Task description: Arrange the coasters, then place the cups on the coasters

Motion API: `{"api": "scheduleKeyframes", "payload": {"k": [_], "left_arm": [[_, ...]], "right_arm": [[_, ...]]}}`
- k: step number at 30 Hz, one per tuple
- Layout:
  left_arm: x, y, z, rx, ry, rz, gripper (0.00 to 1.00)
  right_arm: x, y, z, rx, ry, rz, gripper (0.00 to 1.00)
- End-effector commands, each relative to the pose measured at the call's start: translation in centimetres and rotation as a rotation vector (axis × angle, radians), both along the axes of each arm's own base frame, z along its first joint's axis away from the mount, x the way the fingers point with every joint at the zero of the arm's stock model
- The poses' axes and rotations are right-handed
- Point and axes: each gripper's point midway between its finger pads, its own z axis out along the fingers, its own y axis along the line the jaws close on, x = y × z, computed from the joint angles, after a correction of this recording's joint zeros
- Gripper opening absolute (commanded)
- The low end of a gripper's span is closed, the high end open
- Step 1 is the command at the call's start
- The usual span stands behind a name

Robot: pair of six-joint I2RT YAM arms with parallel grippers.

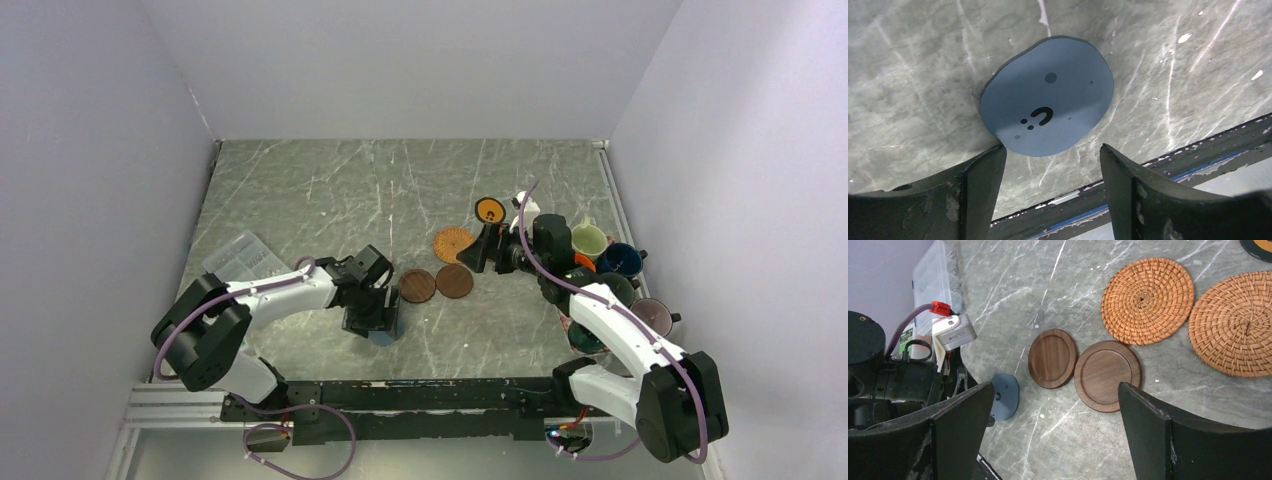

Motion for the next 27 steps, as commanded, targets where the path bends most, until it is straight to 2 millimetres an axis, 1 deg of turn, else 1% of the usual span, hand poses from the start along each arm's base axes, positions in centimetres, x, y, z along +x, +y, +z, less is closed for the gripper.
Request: {"api": "scheduleKeyframes", "payload": {"k": [1,13,19,27], "left_arm": [[0.8,-1.3,-1.3,-0.021,-0.024,-0.064,0.76],[1.5,-3.7,-1.9,-0.044,-0.019,-0.137,0.74],[1.4,-5.0,-2.0,-0.063,-0.014,-0.176,0.74],[1.1,-6.1,-2.2,-0.075,-0.008,-0.201,0.74]], "right_arm": [[0.4,-0.1,1.0,0.017,-0.035,-0.017,1.00],[0.2,-0.3,1.1,0.010,-0.038,-0.020,1.00],[0.2,-0.3,1.1,0.010,-0.036,-0.021,1.00],[0.2,-0.3,1.0,0.010,-0.032,-0.020,1.00]]}}
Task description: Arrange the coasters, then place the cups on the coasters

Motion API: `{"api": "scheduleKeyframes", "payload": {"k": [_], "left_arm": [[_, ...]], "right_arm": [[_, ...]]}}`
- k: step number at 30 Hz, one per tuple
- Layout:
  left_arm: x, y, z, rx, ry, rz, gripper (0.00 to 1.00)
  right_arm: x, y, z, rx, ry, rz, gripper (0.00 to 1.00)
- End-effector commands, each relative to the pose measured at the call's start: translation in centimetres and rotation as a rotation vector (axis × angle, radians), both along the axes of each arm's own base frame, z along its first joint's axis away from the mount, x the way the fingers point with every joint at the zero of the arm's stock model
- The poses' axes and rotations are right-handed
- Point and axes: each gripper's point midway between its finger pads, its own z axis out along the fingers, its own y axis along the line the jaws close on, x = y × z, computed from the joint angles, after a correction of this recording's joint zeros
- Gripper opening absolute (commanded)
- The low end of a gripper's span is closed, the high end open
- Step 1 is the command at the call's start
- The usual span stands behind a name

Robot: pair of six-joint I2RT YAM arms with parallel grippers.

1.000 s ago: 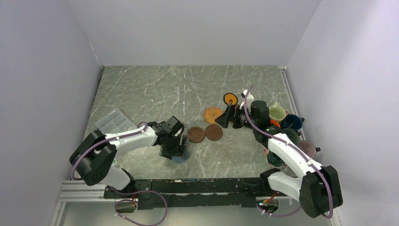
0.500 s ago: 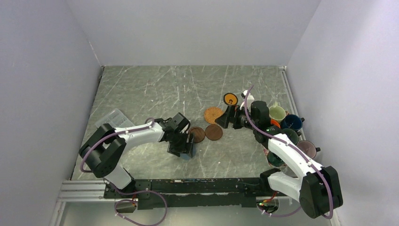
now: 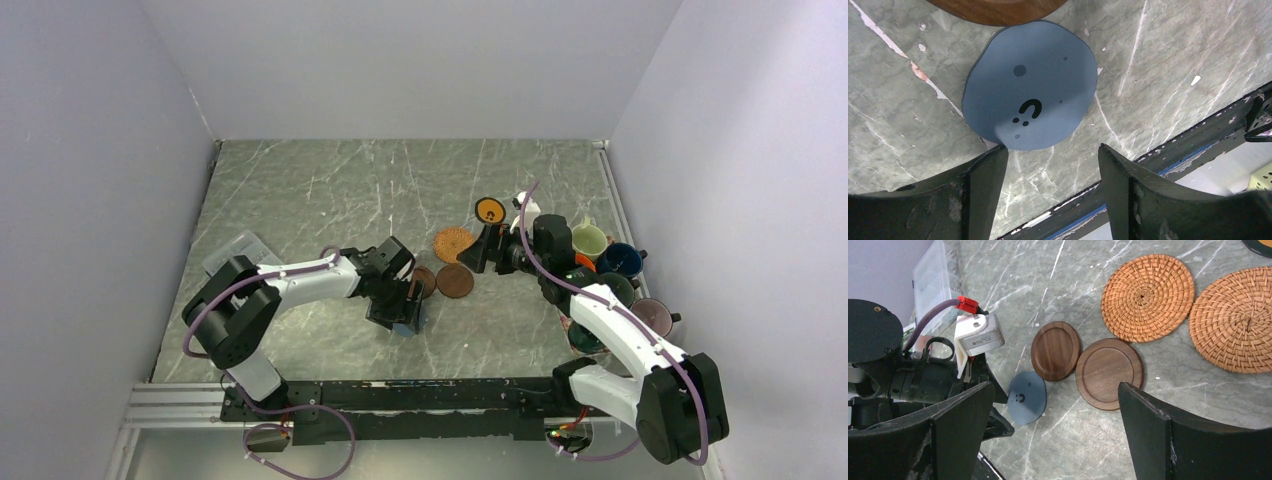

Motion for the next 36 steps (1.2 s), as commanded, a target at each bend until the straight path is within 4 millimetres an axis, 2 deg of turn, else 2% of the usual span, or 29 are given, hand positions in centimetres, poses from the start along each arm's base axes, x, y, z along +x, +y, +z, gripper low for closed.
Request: {"api": "scheduleKeyframes", "payload": {"k": [1,20,23,27,31,36], "left_arm": [[-0.3,-0.7,-2.5,0.018,-0.013,-0.054,0.74],[-0.5,-3.5,-2.6,-0.023,-0.017,-0.115,0.73],[-0.4,-3.1,-2.7,0.004,-0.029,-0.102,0.73],[0.2,-1.6,-2.3,0.076,-0.057,-0.049,0.75],[0.8,-0.4,-0.4,0.106,-0.114,-0.001,0.81],[2.2,0.8,3.5,0.122,-0.205,0.018,0.87]], "right_arm": [[0.4,-0.2,1.1,0.009,-0.045,-0.017,1.00],[0.4,-0.3,1.2,0.008,-0.046,-0.019,1.00],[0.4,-0.3,1.3,0.007,-0.050,-0.022,1.00],[0.5,-0.3,1.5,0.006,-0.055,-0.023,1.00],[0.1,-0.6,0.9,-0.008,-0.033,-0.028,1.00],[-1.1,-0.1,-0.3,-0.013,0.034,0.003,0.99]]}}
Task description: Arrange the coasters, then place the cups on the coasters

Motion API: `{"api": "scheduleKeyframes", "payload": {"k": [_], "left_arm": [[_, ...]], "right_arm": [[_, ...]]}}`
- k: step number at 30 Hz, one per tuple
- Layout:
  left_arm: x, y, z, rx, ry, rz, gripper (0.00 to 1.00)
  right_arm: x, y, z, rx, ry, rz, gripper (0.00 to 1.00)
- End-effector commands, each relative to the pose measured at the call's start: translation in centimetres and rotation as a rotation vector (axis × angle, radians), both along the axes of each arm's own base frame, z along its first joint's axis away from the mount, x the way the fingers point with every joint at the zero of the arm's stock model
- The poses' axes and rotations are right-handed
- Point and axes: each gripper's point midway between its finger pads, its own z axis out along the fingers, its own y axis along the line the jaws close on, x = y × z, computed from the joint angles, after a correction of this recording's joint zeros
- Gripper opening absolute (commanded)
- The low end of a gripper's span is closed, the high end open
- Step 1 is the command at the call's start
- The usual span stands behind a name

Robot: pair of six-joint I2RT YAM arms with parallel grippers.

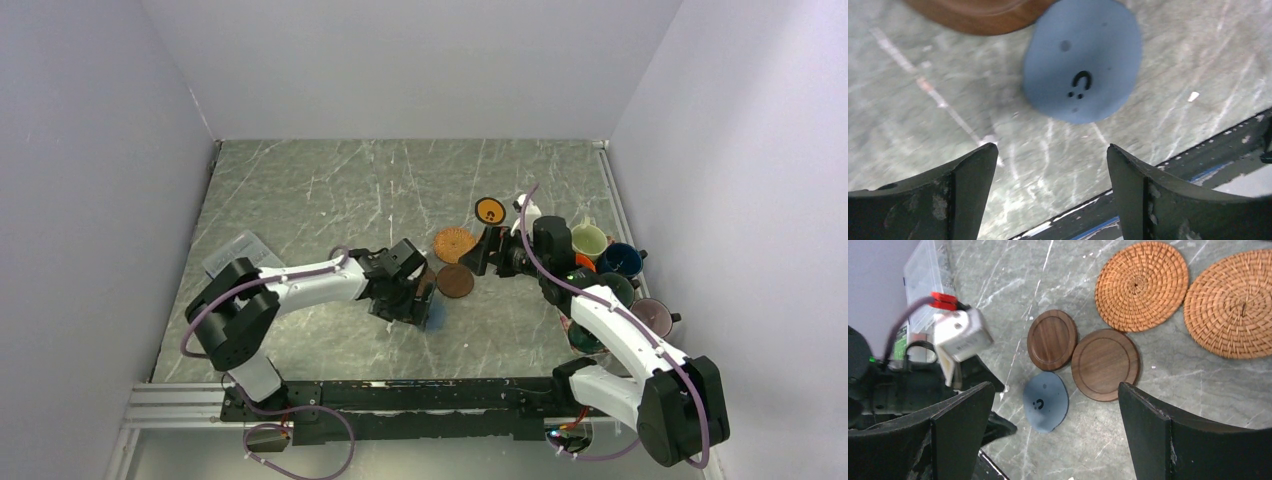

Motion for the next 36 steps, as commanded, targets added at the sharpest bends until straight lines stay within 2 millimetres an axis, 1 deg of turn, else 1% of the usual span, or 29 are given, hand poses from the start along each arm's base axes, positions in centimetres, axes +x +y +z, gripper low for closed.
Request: {"api": "scheduleKeyframes", "payload": {"k": [1,5,6,10,11,15,17,19,20,22,26,30,34,36], "left_arm": [[1.8,2.8,3.6,0.067,-0.110,0.038,0.88],[4.0,4.6,6.8,0.047,-0.152,0.048,0.90],[4.6,5.5,7.6,0.047,-0.164,0.046,0.90],[8.3,8.6,11.6,0.003,-0.263,0.095,0.91],[9.6,9.7,12.6,-0.017,-0.293,0.128,0.92],[13.0,12.6,16.0,-0.098,-0.396,0.213,0.93],[14.4,13.9,17.6,-0.118,-0.458,0.250,0.93],[15.3,15.0,18.8,-0.125,-0.516,0.280,0.93],[15.7,15.6,19.1,-0.121,-0.541,0.293,0.93],[16.0,16.6,19.1,-0.093,-0.580,0.310,0.93],[15.5,18.0,18.1,-0.043,-0.610,0.326,0.93],[14.9,18.1,18.4,-0.058,-0.631,0.324,0.93],[14.7,18.3,18.7,-0.052,-0.644,0.327,0.93],[14.6,18.3,18.8,-0.057,-0.645,0.326,0.93]], "right_arm": [[-1.1,0.6,-0.3,0.000,0.025,0.029,0.99],[-3.1,1.7,-2.3,-0.030,0.083,0.070,0.98],[-3.6,2.0,-2.8,-0.036,0.099,0.079,0.98],[-5.5,3.8,-4.8,-0.061,0.168,0.125,0.97],[-6.0,4.3,-5.3,-0.065,0.187,0.136,0.96],[-7.5,6.2,-6.6,-0.067,0.254,0.173,0.95],[-8.0,6.7,-7.1,-0.071,0.280,0.172,0.94],[-8.4,6.8,-7.6,-0.074,0.304,0.161,0.94],[-8.6,6.7,-8.0,-0.076,0.318,0.151,0.94],[-8.8,6.4,-8.5,-0.075,0.337,0.126,0.94],[-9.0,5.8,-9.0,-0.060,0.352,0.083,0.94],[-8.9,5.7,-9.5,-0.052,0.363,0.058,0.94],[-8.5,5.4,-9.8,-0.065,0.364,0.031,0.94],[-8.7,5.3,-10.1,-0.066,0.372,0.027,0.93]]}}
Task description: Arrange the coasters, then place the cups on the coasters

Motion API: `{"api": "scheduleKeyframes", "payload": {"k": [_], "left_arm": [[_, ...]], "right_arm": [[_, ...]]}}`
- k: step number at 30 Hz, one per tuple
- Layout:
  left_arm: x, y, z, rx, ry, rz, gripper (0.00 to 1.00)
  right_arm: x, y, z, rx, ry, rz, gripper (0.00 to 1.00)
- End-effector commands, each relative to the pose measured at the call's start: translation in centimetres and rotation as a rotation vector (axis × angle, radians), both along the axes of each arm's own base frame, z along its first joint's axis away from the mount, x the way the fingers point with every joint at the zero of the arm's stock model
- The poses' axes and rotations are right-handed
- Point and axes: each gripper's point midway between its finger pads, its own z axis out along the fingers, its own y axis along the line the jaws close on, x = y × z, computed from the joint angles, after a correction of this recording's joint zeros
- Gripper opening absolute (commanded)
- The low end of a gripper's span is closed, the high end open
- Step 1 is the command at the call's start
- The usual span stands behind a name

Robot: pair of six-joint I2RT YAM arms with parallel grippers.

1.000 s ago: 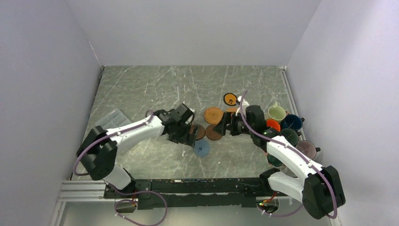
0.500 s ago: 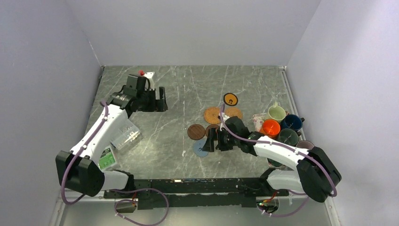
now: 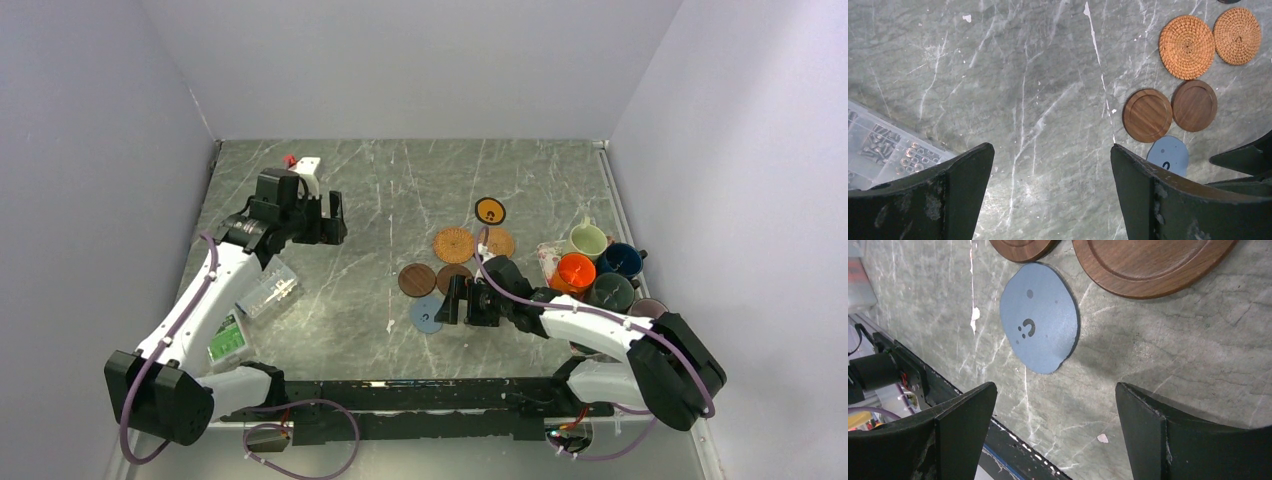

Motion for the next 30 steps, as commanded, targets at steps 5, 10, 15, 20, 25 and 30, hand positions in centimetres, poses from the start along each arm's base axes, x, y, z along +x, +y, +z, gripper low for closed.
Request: {"api": "scheduleKeyframes", "payload": {"k": [5,10,15,20,25,30], "left_arm": [[0.4,-0.2,1.7,-0.020,-0.076,-0.015,0.93],[0.4,-0.2,1.6,-0.020,-0.072,-0.016,0.93],[0.4,0.0,1.5,-0.013,-0.071,-0.011,0.93],[0.4,0.1,1.6,-0.009,-0.076,-0.008,0.93],[0.4,0.2,1.6,-0.004,-0.075,-0.005,0.93],[0.4,0.3,1.6,0.000,-0.079,-0.002,0.93]], "right_arm": [[1.2,0.5,0.2,0.037,-0.041,-0.041,0.93],[1.5,1.1,0.1,0.053,-0.042,-0.033,0.91],[1.0,2.4,-0.3,0.081,-0.002,0.007,0.87],[0.7,3.7,-0.5,0.104,0.012,0.032,0.84],[0.7,4.6,-1.0,0.091,0.024,0.045,0.84],[0.6,5.1,-1.0,0.083,0.025,0.059,0.84]]}}
